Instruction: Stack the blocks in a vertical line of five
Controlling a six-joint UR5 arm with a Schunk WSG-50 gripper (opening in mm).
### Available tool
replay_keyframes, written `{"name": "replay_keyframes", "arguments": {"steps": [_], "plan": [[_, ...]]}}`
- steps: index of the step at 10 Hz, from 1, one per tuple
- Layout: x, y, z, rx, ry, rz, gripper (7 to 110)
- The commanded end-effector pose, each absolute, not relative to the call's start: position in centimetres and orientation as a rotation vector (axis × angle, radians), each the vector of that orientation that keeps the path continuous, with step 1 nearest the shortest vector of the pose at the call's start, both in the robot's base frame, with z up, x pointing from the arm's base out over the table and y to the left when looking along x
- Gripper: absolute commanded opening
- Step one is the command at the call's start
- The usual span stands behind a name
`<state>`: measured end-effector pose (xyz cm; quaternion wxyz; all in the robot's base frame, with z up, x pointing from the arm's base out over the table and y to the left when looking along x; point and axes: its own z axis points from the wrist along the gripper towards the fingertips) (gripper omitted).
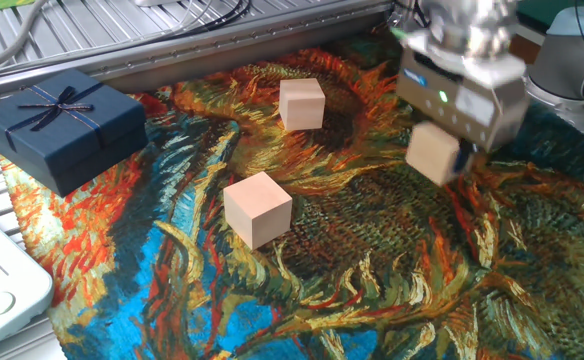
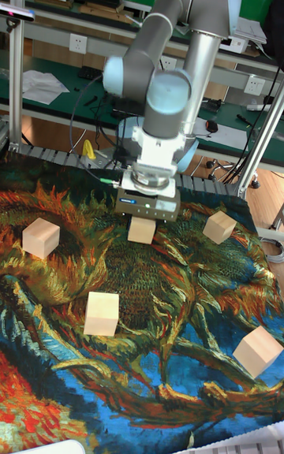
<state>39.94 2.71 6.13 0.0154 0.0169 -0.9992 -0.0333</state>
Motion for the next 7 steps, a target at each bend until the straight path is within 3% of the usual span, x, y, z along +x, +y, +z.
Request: {"name": "replay_keyframes", "arguments": {"steps": [1, 4, 6, 7], "plan": [[41.3, -0.7, 9.9, 0.354, -3.101, -0.12, 7], [41.7, -6.4, 10.0, 0.519, -3.095, 0.045, 7], [43.3, -9.8, 10.2, 0.876, -3.027, 0.273, 7], [41.6, -7.6, 9.9, 0.86, -2.995, 0.125, 7]]}}
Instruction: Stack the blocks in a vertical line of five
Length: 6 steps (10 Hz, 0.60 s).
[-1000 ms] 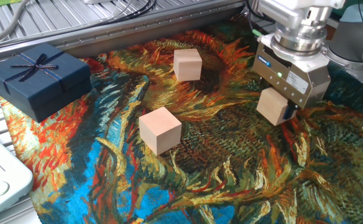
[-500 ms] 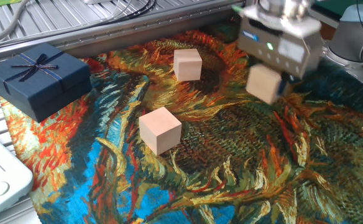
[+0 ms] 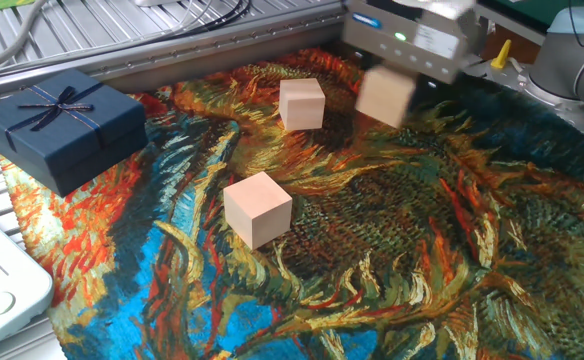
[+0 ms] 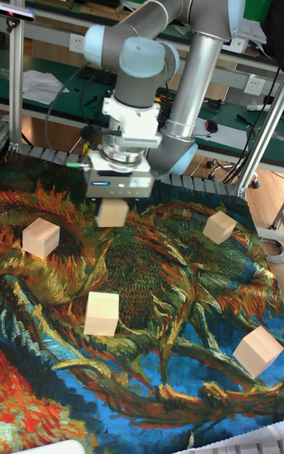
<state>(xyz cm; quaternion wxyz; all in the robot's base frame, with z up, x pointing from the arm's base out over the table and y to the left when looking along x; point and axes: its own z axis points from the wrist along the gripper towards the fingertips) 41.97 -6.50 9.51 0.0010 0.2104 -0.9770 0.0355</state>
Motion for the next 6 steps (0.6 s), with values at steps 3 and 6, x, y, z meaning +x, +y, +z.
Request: {"name": "replay_keyframes", "arguments": {"steps": [3, 6], "plan": [[39.7, -1.2, 10.2, 0.45, -3.043, -0.28, 7], [38.8, -1.4, 10.3, 0.423, -3.009, -0.274, 7]]}}
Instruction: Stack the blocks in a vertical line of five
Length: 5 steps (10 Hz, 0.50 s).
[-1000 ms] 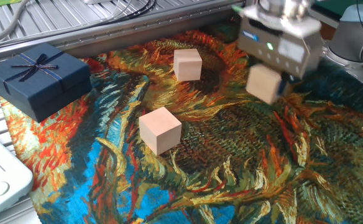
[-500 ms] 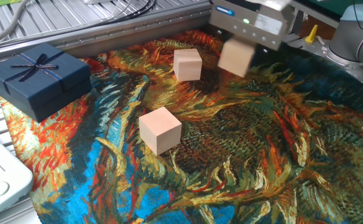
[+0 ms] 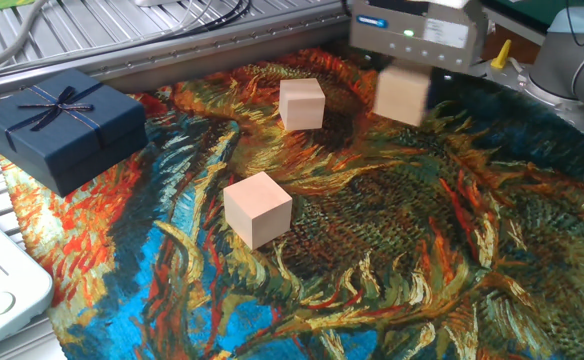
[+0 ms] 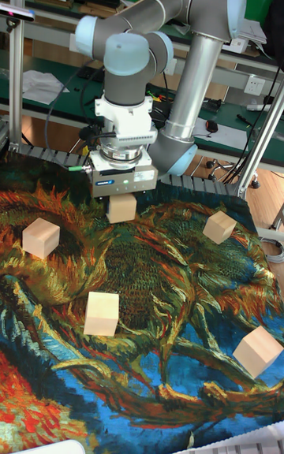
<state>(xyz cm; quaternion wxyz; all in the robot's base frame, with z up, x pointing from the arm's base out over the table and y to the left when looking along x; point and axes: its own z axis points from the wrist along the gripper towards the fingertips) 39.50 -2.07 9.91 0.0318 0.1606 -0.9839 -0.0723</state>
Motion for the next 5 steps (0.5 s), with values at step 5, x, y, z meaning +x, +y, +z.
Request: {"name": "replay_keyframes", "arguments": {"steps": [5], "plan": [[41.8, -6.7, 11.5, 0.68, -2.93, -0.216, 7]]}}
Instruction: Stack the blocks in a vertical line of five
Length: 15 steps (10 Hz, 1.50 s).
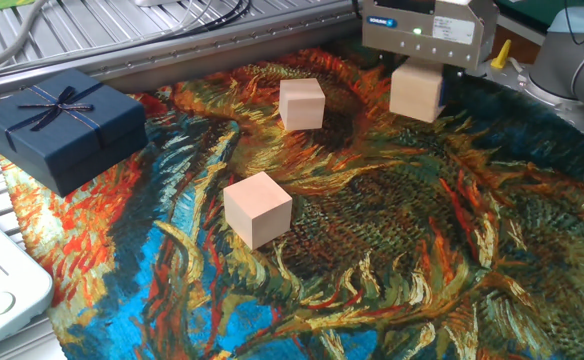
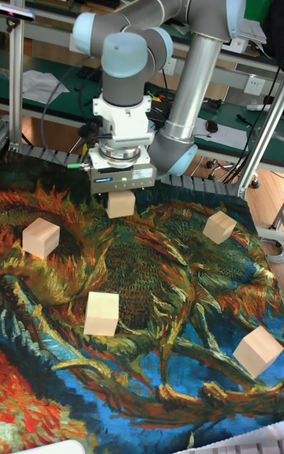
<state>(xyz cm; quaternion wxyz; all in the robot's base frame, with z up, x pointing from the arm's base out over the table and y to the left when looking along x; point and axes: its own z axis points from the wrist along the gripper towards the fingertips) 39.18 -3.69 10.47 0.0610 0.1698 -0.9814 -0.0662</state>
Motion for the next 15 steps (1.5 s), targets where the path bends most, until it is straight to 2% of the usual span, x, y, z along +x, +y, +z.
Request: {"name": "replay_keyframes", "arguments": {"steps": [1, 4, 5, 8, 10, 11, 15], "plan": [[42.8, -9.2, 12.0, 0.782, -2.897, -0.227, 7], [42.9, -15.4, 13.4, 0.883, -2.87, -0.008, 7], [43.5, -16.7, 13.0, 0.918, -2.875, 0.022, 7], [45.8, -17.1, 10.8, 1.039, -2.893, 0.038, 7], [47.3, -17.3, 10.6, 1.215, -2.896, 0.05, 7], [47.5, -17.0, 10.3, 1.293, -2.89, 0.011, 7], [47.1, -19.6, 8.5, 1.315, -2.856, 0.019, 7]]}}
